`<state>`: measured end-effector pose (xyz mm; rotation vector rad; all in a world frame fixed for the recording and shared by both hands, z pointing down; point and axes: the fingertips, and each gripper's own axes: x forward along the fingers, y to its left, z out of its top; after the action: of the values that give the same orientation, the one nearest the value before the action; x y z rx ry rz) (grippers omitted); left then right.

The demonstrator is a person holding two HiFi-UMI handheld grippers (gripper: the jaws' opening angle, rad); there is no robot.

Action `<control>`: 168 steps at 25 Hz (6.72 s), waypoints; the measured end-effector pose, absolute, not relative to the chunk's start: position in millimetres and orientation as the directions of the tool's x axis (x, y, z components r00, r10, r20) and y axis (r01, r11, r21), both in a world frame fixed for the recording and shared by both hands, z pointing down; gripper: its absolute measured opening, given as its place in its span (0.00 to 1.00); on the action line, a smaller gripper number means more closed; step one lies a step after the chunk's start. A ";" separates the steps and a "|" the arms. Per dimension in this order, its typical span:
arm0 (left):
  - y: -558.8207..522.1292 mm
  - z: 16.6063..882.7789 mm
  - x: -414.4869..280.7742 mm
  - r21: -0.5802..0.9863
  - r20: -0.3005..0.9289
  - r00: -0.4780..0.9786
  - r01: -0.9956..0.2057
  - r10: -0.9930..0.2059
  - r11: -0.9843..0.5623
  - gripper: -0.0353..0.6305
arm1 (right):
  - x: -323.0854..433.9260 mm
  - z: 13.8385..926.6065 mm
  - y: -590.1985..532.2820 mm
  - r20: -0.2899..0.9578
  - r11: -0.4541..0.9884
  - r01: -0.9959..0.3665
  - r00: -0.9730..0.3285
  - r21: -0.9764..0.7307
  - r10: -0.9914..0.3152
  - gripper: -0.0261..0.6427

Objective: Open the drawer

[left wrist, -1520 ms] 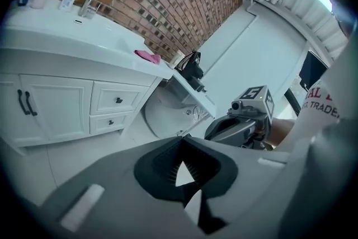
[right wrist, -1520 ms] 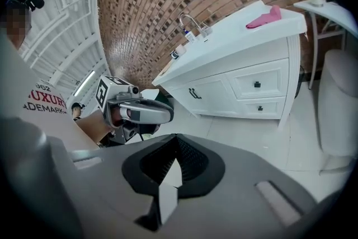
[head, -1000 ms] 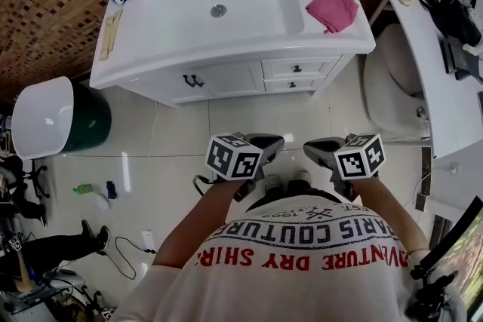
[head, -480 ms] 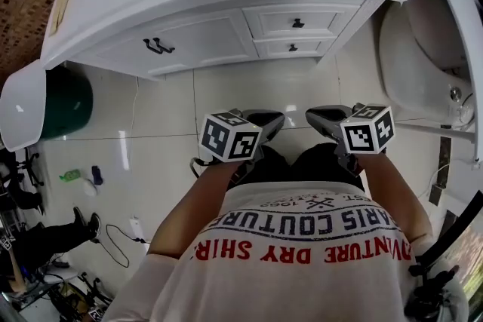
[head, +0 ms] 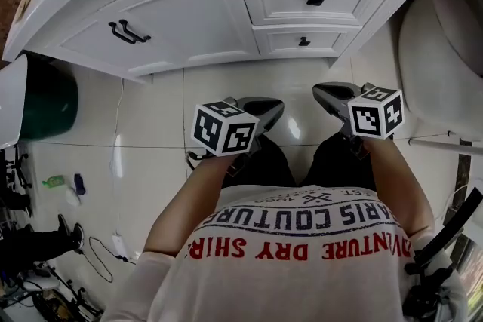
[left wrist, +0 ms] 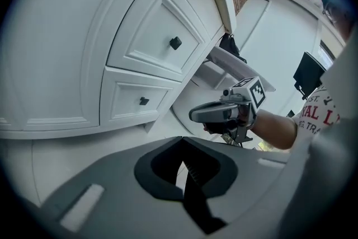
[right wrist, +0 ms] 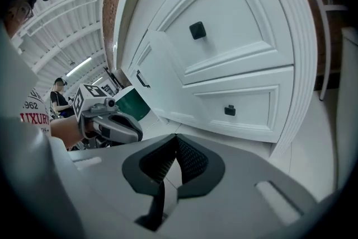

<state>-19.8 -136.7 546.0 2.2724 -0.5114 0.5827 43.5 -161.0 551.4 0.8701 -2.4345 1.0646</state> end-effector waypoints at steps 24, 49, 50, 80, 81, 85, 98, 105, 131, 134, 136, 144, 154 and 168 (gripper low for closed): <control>-116.0 575.9 -55.9 0.527 0.558 0.806 -0.527 -0.197 -0.666 0.05 | 51.9 634.3 -269.6 0.677 0.360 -0.890 -0.450 -0.282 -0.582 0.33; -111.1 586.2 -48.8 0.527 0.580 0.797 -0.524 -0.168 -0.669 0.05 | 60.3 662.7 -318.4 0.695 0.241 -0.917 -0.399 -0.319 -0.598 0.23; -110.6 585.3 -47.5 0.528 0.578 0.799 -0.522 -0.168 -0.670 0.05 | 60.0 662.4 -318.2 0.696 0.244 -0.916 -0.401 -0.319 -0.595 0.23; -96.1 581.3 -18.0 0.525 0.547 0.829 -0.447 -0.116 -0.724 0.05 | 45.0 663.2 -137.9 0.756 0.310 -0.901 -0.425 -0.303 -0.497 0.22; -95.7 581.4 -17.3 0.525 0.547 0.829 -0.447 -0.114 -0.724 0.05 | 44.9 663.2 -136.7 0.757 0.315 -0.901 -0.425 -0.299 -0.496 0.22; -95.2 582.7 -15.8 0.522 0.553 0.826 -0.445 -0.109 -0.728 0.05 | 44.9 663.1 -136.4 0.758 0.331 -0.899 -0.424 -0.287 -0.496 0.22; -84.8 535.9 -8.1 0.585 0.592 0.806 -0.443 -0.015 -0.679 0.05 | 41.6 595.3 -110.4 0.732 0.254 -0.817 -0.576 -0.517 -0.363 0.30; -83.4 419.2 -14.9 0.592 0.607 0.794 -0.472 -0.024 -0.653 0.05 | 25.5 451.6 -81.8 0.676 0.317 -0.748 -0.663 -0.582 -0.322 0.21; 43.7 126.7 -30.1 0.507 0.562 0.820 -0.448 -0.112 -0.736 0.05 | -5.6 140.7 53.8 0.584 0.530 -0.627 -0.764 -0.571 -0.275 0.05; 96.1 124.7 -15.9 0.521 0.554 0.822 -0.466 -0.132 -0.715 0.05 | 5.8 133.6 105.7 0.573 0.557 -0.605 -0.778 -0.570 -0.258 0.05; 136.3 118.7 -4.4 0.520 0.552 0.822 -0.472 -0.141 -0.712 0.05 | 14.9 126.6 145.6 0.565 0.571 -0.588 -0.788 -0.573 -0.245 0.05; 257.4 93.3 30.1 0.469 0.578 0.797 -0.502 -0.177 -0.727 0.05 | 53.7 101.2 260.2 0.530 0.594 -0.547 -0.817 -0.589 -0.227 0.05; 308.6 69.2 24.8 0.440 0.589 0.774 -0.547 -0.231 -0.712 0.05 | 61.9 63.8 313.3 0.451 0.634 -0.503 -0.854 -0.587 -0.260 0.05; 332.4 59.2 0.3 0.439 0.554 0.794 -0.533 -0.250 -0.723 0.05 | 31.1 57.8 328.6 0.478 0.664 -0.528 -0.832 -0.530 -0.280 0.05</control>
<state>0.3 332.4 59.2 2.3820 -0.5788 0.6234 31.1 328.6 57.8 0.6385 -2.5250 0.9661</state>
